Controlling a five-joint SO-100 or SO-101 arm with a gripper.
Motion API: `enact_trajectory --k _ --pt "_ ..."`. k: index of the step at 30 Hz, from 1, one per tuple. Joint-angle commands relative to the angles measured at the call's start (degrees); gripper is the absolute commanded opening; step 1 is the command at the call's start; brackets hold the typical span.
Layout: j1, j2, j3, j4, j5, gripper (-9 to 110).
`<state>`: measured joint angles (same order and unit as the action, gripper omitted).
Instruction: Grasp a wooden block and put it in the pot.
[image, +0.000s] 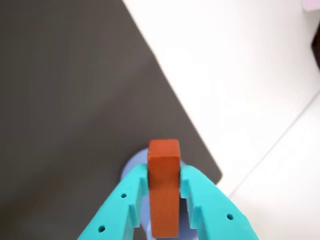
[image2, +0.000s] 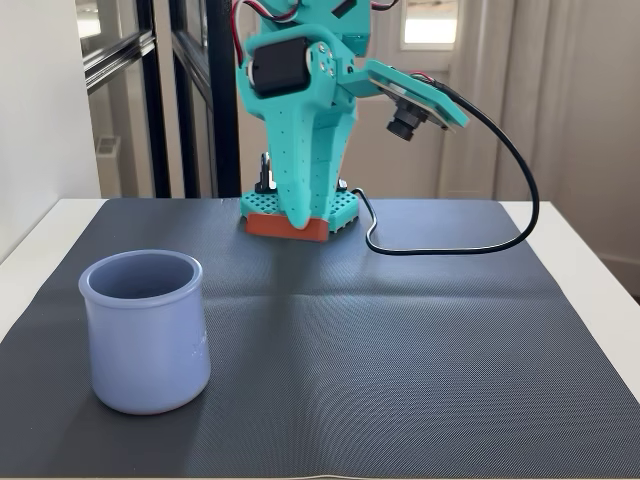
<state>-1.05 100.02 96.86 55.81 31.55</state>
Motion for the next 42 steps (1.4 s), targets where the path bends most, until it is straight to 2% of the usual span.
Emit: enact_trajectory --k 1,16,23,29,35,42 --pt "4.2 2.8 -1.7 0.2 -1.5 3" --pt "15.3 2.3 -1.7 -0.4 -6.5 3" --pt "14.9 2.3 -1.7 -0.4 -6.5 3" --pt "14.0 2.3 -1.7 0.0 -8.6 10" --pt "12.7 2.3 -1.6 0.1 -8.3 0" --pt "12.5 7.1 5.7 0.1 -11.0 0"
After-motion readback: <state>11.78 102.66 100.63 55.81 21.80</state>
